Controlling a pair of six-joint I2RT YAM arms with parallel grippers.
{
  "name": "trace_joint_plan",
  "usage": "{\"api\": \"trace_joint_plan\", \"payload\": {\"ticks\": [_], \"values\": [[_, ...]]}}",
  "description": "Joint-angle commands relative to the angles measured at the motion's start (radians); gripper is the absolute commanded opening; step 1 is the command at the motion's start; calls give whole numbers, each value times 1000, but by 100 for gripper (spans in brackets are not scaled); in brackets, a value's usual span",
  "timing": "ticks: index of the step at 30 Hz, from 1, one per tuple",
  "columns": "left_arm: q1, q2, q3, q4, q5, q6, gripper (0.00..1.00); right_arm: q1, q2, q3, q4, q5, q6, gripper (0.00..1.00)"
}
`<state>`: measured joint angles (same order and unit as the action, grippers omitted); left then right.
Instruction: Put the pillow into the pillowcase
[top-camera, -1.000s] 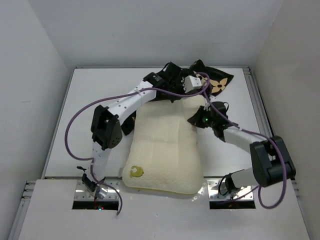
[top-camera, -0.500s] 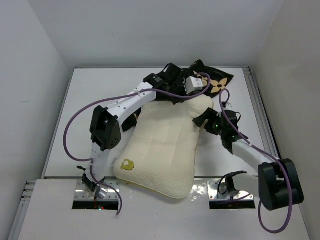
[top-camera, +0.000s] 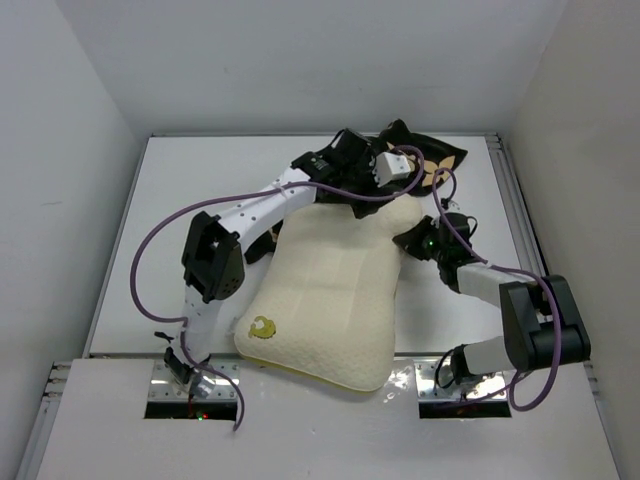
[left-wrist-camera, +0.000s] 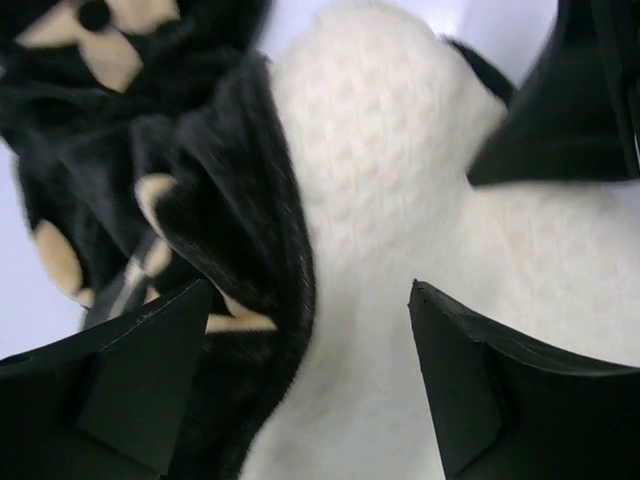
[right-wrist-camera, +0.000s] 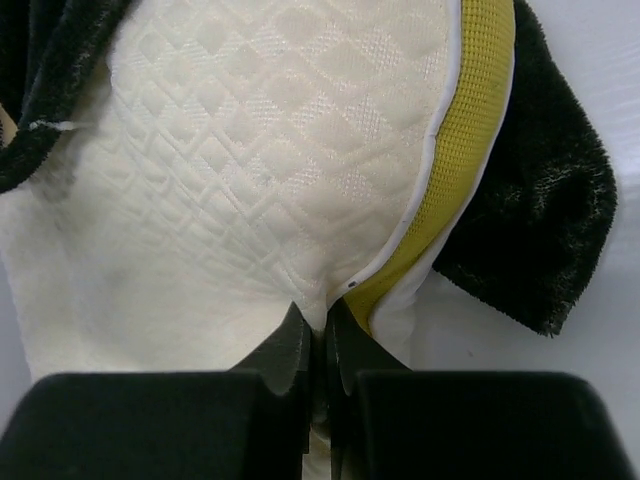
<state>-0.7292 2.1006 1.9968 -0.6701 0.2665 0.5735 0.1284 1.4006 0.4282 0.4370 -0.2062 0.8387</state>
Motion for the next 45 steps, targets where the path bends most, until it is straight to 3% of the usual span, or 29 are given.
{"api": "trace_joint_plan", "payload": {"ticks": [1,8,13,16,17,20,22,25,28,29,33,34,35,36,38,40,41,45], "values": [[-24,25,65,151,-73,-49,79,2,29,21,98,-9,10,0],[-39,113,60,234,-151,3,69,28,3,3,86,-9,7,0],[-41,125,23,256,-170,29,69,27,5,1,81,-9,3,0],[-35,139,16,342,-260,-26,35,33,11,7,83,-28,5,0],[-32,137,25,346,-260,-40,15,36,11,7,78,-33,5,0],[-21,139,71,305,-210,-73,2,36,-2,-3,72,-32,-4,0],[-21,130,83,262,-113,-77,3,36,-6,-5,66,-27,-6,0],[-21,118,80,245,-24,-69,44,34,-2,0,68,-30,-9,0],[-27,125,50,326,-136,-84,37,39,3,6,75,-42,-7,0],[-26,139,34,348,-201,-77,28,36,3,6,75,-44,-6,0],[-22,188,40,368,-262,-21,26,36,3,23,46,-35,5,1],[-19,193,37,368,-259,-23,26,31,3,44,-1,-15,8,9],[-21,199,37,365,-247,-24,26,28,3,59,-36,4,16,38],[-21,199,36,365,-237,-30,26,21,-2,88,-102,54,16,54],[-22,200,37,362,-205,-43,17,2,-11,112,-170,121,20,70],[-29,194,43,363,-191,-63,0,-21,-18,139,-208,172,25,70],[-29,196,48,363,-185,-72,0,-45,-17,148,-216,180,49,63],[-30,185,94,346,-124,-103,0,-55,105,255,-181,110,66,50]]}}
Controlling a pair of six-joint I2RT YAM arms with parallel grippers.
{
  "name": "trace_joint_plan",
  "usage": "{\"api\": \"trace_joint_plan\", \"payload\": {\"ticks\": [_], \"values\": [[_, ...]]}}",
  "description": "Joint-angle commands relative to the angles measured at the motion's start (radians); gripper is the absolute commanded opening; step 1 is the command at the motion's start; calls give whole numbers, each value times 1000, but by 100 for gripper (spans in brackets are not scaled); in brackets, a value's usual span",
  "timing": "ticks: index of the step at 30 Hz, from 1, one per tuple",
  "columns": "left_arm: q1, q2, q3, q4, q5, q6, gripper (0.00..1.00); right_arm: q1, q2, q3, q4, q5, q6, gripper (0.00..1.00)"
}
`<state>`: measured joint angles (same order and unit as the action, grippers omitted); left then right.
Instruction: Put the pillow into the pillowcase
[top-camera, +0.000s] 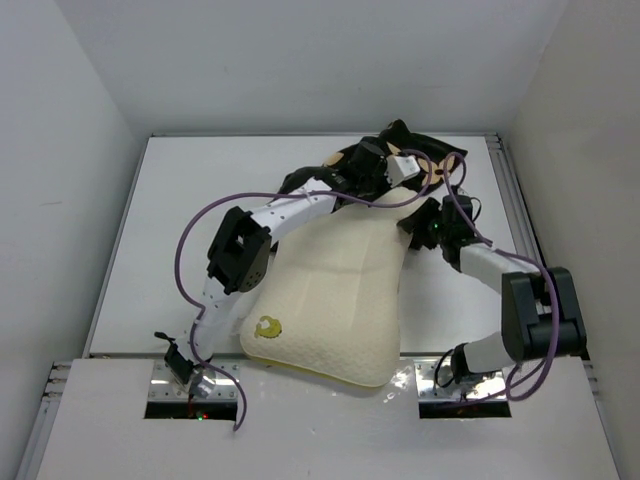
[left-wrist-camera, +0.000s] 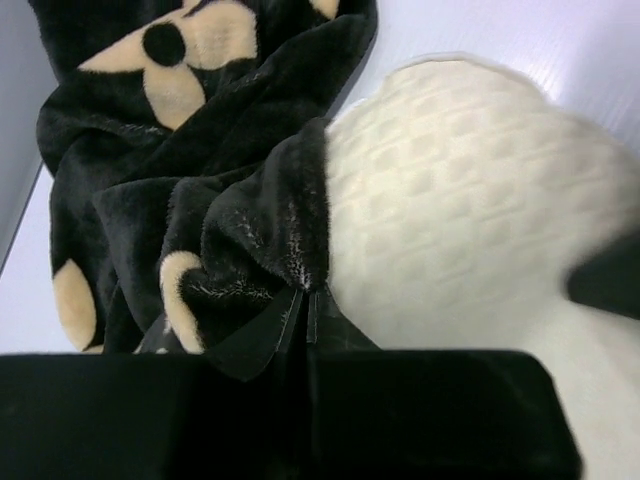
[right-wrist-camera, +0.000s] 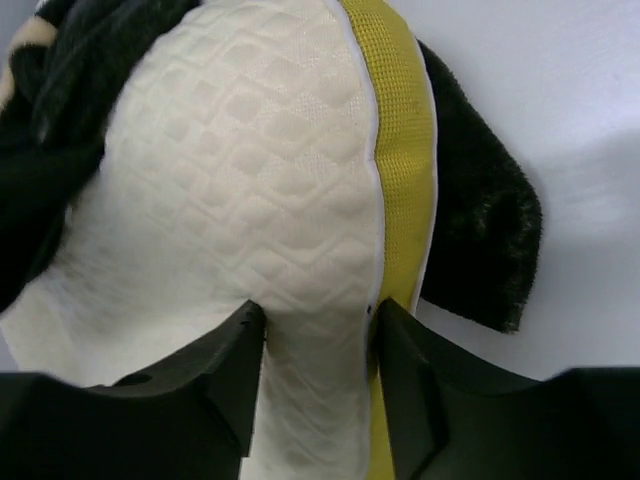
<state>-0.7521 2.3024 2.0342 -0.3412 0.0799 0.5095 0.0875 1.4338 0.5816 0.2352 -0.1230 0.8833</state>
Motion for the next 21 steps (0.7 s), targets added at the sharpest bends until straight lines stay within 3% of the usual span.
{"api": "trace_joint_plan", "payload": {"ticks": [1,4,5,7,13,16,17,21], "values": [[-6,-18,67,11,78,-49,0,-9,103,125,23,19,20,45],[-13,-32,98,-33,132,-61,0,9,191,182,30,25,20,6],[-16,-37,112,-41,142,-68,0,14,200,187,64,17,17,0],[-16,-44,150,-68,175,-83,0,55,173,146,181,-21,-23,0],[-13,-38,282,-154,302,-63,0,205,-130,-89,585,8,-198,0],[-3,-63,326,-205,424,-19,0,215,-206,-98,581,-85,-234,0],[3,-70,339,-246,540,16,0,212,-211,-91,569,-113,-244,0],[-16,-112,321,-523,653,298,0,199,-196,-68,566,-144,-259,0]]}}
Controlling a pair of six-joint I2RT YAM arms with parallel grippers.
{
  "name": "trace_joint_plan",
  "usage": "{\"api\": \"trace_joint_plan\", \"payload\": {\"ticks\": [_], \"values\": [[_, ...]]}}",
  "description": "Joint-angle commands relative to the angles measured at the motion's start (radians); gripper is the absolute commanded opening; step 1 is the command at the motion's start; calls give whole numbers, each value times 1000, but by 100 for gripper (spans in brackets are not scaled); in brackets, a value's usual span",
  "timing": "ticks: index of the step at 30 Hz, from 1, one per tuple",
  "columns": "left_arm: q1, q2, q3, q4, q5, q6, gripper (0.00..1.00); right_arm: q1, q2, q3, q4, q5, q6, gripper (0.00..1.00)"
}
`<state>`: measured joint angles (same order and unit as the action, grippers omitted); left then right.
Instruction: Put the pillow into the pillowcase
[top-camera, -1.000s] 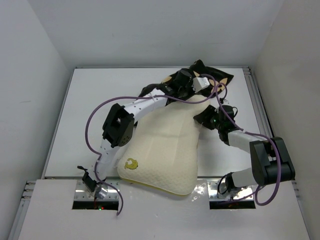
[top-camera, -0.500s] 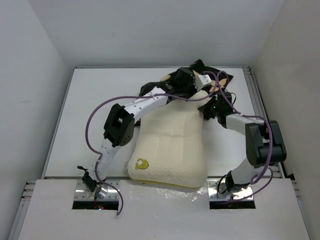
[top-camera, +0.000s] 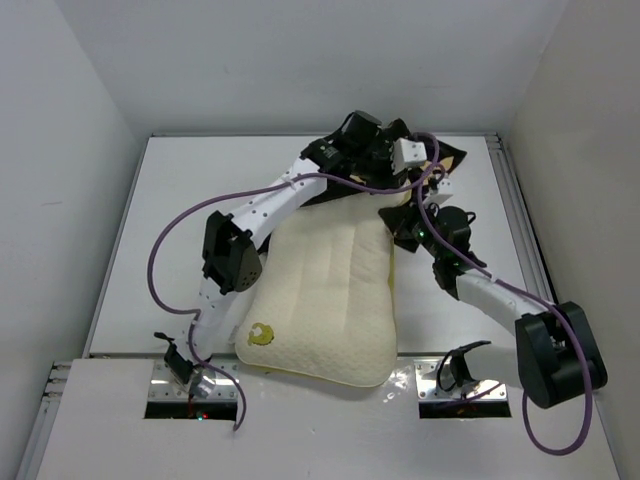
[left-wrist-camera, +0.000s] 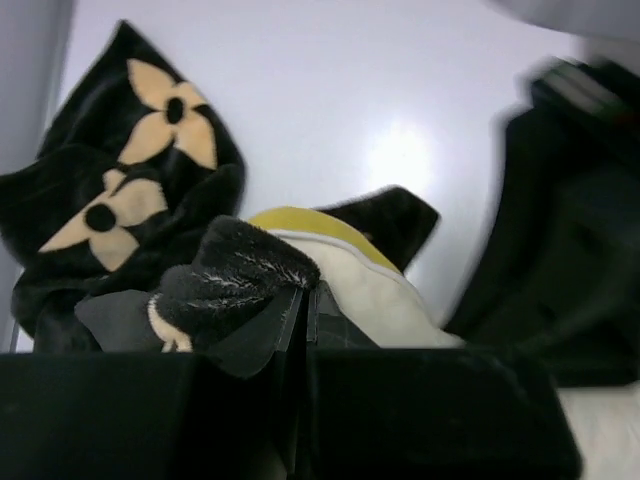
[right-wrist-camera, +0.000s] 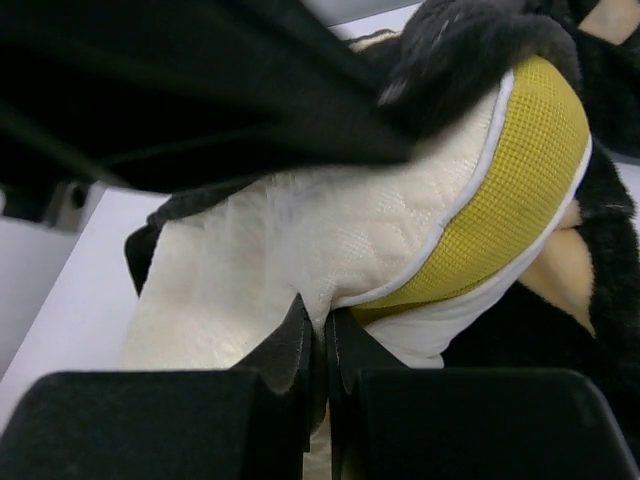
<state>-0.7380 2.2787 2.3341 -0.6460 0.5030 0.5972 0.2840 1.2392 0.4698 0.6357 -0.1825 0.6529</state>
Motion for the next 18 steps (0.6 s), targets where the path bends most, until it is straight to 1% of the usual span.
{"api": "trace_joint_plan", "payload": {"ticks": [1,4,5,6,8,9,12,13,16,18], "values": [[-34,-96,-5,-260,252,252,0,0,15,53,174,-75,-15,0],[-34,-152,-64,-360,374,331,0,-22,61,58,217,-14,63,0],[-34,-160,-71,-382,397,351,0,-26,77,61,225,6,80,0],[-37,-172,-74,-409,420,402,0,-35,94,70,229,20,97,0],[-58,-188,-73,-492,453,459,0,-40,146,98,251,41,141,0],[-67,-192,-71,-544,456,511,0,-40,160,102,271,49,155,0],[-84,-205,-94,-599,445,576,0,-39,181,104,321,121,214,0],[-74,-217,-125,-601,433,575,0,-39,177,86,329,179,226,0],[-32,-246,-202,-593,425,573,0,-49,132,24,322,238,260,0],[-20,-261,-246,-558,393,556,0,-48,97,-3,302,221,223,0]]}}
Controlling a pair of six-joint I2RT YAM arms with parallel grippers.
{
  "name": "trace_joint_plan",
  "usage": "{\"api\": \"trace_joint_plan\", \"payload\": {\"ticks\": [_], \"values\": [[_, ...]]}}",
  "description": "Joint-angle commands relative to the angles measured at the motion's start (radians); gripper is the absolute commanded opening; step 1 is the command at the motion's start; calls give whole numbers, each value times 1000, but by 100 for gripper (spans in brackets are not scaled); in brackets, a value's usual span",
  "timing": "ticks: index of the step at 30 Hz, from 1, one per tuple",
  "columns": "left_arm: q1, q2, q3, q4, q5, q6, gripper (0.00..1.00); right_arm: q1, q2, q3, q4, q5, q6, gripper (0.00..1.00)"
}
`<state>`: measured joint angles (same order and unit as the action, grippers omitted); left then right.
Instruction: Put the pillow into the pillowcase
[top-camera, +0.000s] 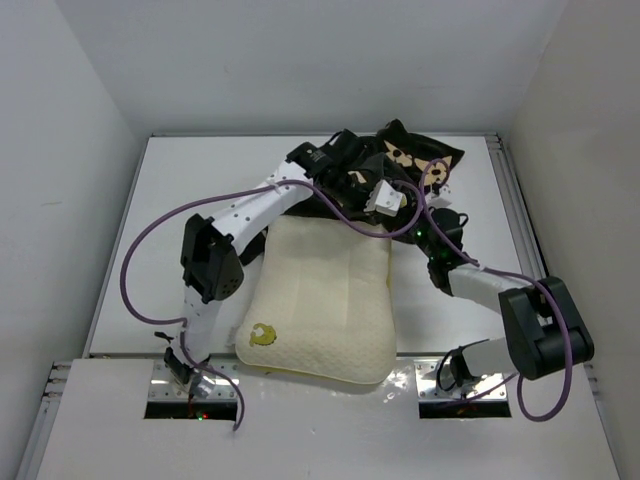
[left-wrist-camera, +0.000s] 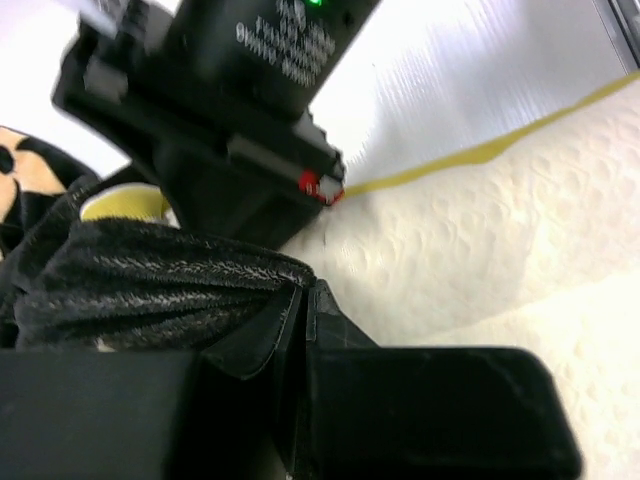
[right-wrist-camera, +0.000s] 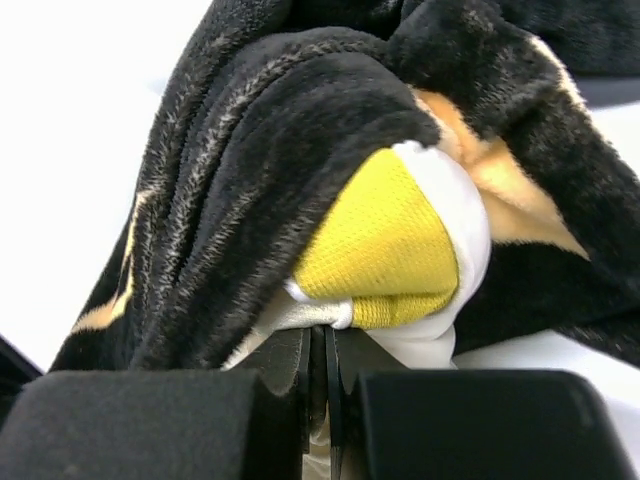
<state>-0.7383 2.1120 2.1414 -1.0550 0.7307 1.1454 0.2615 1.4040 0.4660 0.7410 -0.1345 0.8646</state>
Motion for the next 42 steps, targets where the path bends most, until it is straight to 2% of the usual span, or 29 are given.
{"api": "trace_joint_plan", "payload": {"ticks": [1,3,5,6,7,8,9,10,14,15,16,17,18,19,20,21,24,25,26,29,35,37,39,40,42], "values": [[-13,-105,-63,-129,117,-37,0,-16,-76,-4,186,92,-37,0],[-10,-112,-84,-33,35,-123,0,1,-94,-13,166,-67,-99,0],[2,-122,-116,56,-97,-212,0,45,-115,-55,121,-153,-160,0],[13,-127,-133,97,-149,-252,0,57,-143,-73,109,-157,-185,0],[20,-141,-150,128,-234,-283,0,74,-155,-93,86,-151,-208,6],[28,-145,-169,180,-267,-323,0,74,-164,-107,65,-133,-210,20],[36,-158,-205,203,-322,-337,0,65,-181,-133,16,-126,-211,72],[39,-162,-225,223,-348,-355,0,58,-197,-142,-17,-116,-210,83],[42,-178,-343,309,-405,-362,0,4,-299,-222,-107,-12,-182,94],[42,-173,-353,314,-416,-366,0,-14,-322,-234,-112,1,-165,94],[43,-169,-357,317,-416,-380,0,-57,-361,-245,-121,9,-123,89],[42,-165,-360,319,-419,-381,0,-77,-376,-254,-140,16,-104,78],[40,-155,-360,320,-421,-384,0,-96,-384,-256,-149,25,-87,63],[37,-152,-359,320,-427,-385,0,-125,-387,-254,-153,30,-66,29],[33,-144,-354,332,-436,-385,0,-134,-381,-248,-155,32,-64,18],[19,-136,-351,348,-462,-388,0,-154,-372,-241,-150,35,-59,13],[-18,-103,-295,418,-517,-417,0,-174,-289,-184,-100,15,-44,23],[-25,-89,-246,447,-552,-436,0,-180,-261,-161,-80,-19,-35,33],[-38,-77,-224,460,-568,-444,0,-183,-199,-115,-51,-33,-29,35],[-47,-32,-177,515,-629,-467,0,-179,-97,-28,-14,-77,5,35],[-55,-3,-183,582,-657,-463,0,-150,226,71,90,-146,100,35],[-58,6,-184,627,-678,-473,2,-143,274,85,119,-169,128,35],[-65,22,-186,654,-712,-478,13,-116,296,94,139,-171,131,35],[-67,28,-187,682,-723,-480,23,-107,297,98,130,-168,123,34],[-72,48,-195,713,-764,-470,36,-88,291,102,113,-157,100,27]]}}
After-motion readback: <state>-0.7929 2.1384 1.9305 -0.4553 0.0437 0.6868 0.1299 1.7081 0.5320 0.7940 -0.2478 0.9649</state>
